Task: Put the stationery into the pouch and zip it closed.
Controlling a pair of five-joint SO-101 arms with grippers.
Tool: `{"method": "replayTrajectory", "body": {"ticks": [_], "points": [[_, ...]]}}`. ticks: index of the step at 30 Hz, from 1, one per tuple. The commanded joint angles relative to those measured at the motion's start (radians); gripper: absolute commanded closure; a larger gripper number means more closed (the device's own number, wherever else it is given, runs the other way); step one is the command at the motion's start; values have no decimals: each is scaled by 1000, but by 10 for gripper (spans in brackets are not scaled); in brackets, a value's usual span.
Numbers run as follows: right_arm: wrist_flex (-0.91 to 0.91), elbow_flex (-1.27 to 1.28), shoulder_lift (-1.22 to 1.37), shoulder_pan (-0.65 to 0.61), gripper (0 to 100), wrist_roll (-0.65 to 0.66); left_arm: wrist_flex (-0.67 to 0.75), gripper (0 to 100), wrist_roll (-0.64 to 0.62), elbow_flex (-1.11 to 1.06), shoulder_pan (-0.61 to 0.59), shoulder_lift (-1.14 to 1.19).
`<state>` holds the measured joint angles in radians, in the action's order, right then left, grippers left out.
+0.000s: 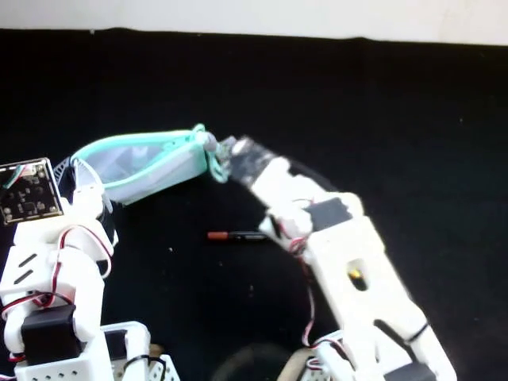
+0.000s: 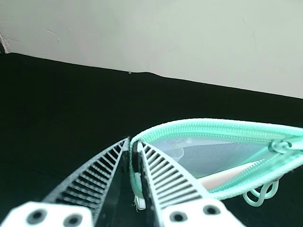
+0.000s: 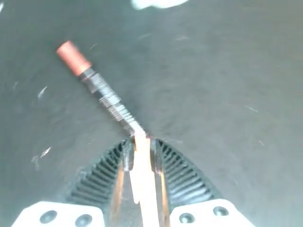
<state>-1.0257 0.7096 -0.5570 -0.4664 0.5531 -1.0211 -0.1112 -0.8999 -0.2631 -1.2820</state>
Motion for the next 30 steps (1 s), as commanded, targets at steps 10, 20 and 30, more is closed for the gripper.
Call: {"method": "replayTrajectory", "body": {"ticks": [10,20,30], "points": [[-5,-278,-205,91,991,-430,0,993,-3,-41,-4,15],[4,-581,-214,93,991,-812,0,993,-3,-41,-4,13],[4,-938,-102,87,991,-970,0,993,-3,-41,-5,15]]}}
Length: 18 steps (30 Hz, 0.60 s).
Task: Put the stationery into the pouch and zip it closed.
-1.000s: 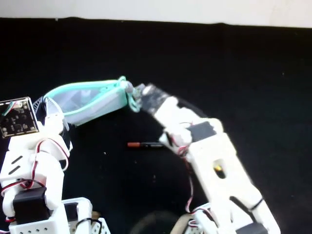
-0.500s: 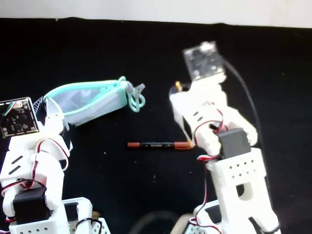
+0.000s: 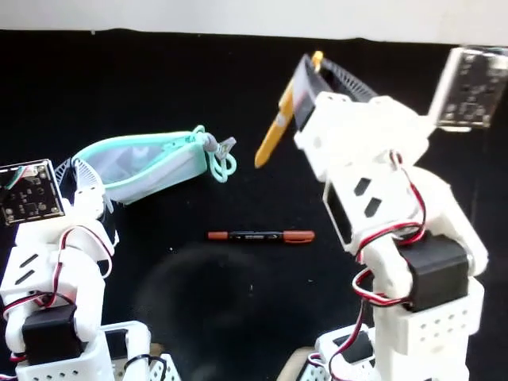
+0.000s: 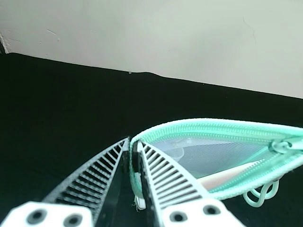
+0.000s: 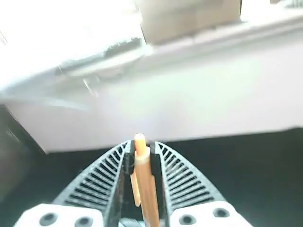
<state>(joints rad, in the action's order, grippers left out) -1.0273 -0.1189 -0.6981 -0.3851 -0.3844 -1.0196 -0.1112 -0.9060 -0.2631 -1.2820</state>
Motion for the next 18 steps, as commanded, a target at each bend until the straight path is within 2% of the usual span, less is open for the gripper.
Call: {"method": "replayTrajectory", "body": {"ticks": [1,8,18], "points": [[5,-142,58,5,991,-43,-2,993,-3,-35,-5,15],[15,-355,165,-59,991,-54,-2,993,-3,-35,-5,12],[145,-441,297,-104,991,-57,-2,993,-3,-35,-5,12]]}}
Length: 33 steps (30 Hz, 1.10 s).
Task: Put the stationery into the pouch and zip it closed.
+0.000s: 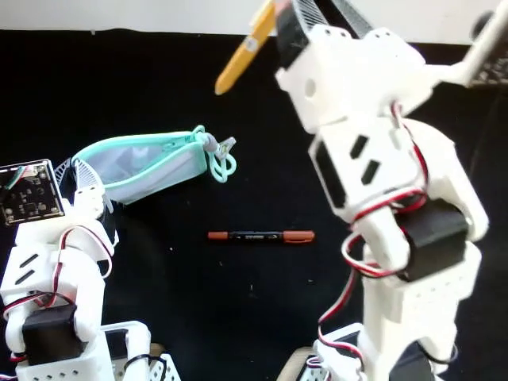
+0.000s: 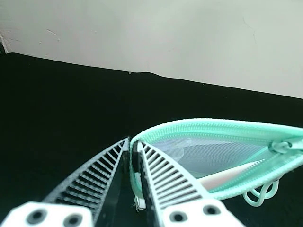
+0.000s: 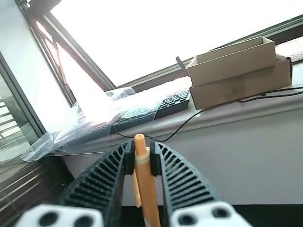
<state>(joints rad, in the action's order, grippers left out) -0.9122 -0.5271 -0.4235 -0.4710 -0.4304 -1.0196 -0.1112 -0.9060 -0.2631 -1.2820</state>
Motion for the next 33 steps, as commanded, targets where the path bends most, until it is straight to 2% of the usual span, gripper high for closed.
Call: {"method": "replayTrajectory", "body": {"ticks": [1,13,33], "points": [[30,-28,35,-31,991,-11,-2,993,-3,-35,-5,12],[71,8,243,-205,991,-6,-2,993,-3,-35,-5,12],[96,-31,429,-243,991,-6,-6,993,-3,-35,-8,16]]}}
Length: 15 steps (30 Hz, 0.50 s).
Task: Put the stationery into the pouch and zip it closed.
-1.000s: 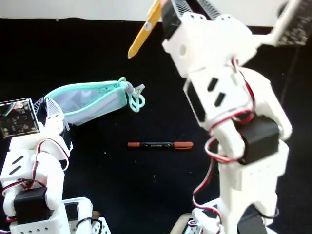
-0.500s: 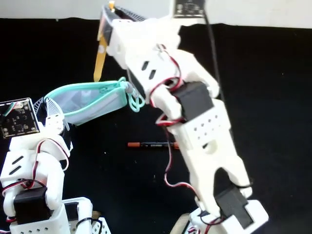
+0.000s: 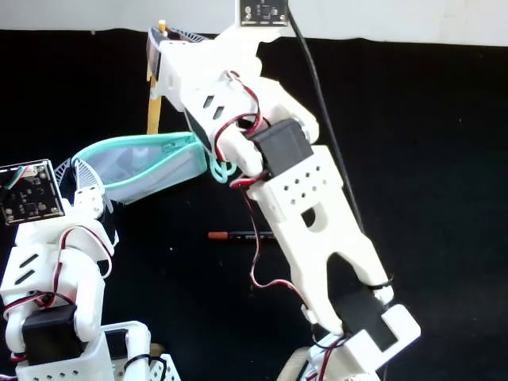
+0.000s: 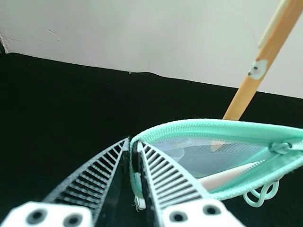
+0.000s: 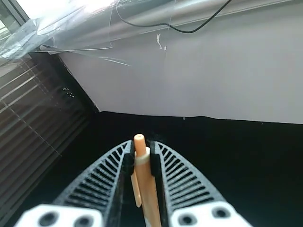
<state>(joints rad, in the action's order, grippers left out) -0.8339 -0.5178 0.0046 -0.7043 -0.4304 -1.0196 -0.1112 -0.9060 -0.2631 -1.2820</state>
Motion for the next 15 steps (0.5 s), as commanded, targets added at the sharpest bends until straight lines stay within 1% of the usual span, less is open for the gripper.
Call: {"method": "replayTrajectory", "body": {"ticks": [1,8,12,15], "points": [[18,-41,4,-12,991,-6,-6,993,-3,-35,-10,18],[18,-58,4,-12,991,-5,-6,993,-3,-35,-10,16],[16,-140,-50,-39,991,94,-6,993,-3,-35,-8,16],[5,-157,-102,-56,991,126,-6,993,-3,-35,-7,16]]}}
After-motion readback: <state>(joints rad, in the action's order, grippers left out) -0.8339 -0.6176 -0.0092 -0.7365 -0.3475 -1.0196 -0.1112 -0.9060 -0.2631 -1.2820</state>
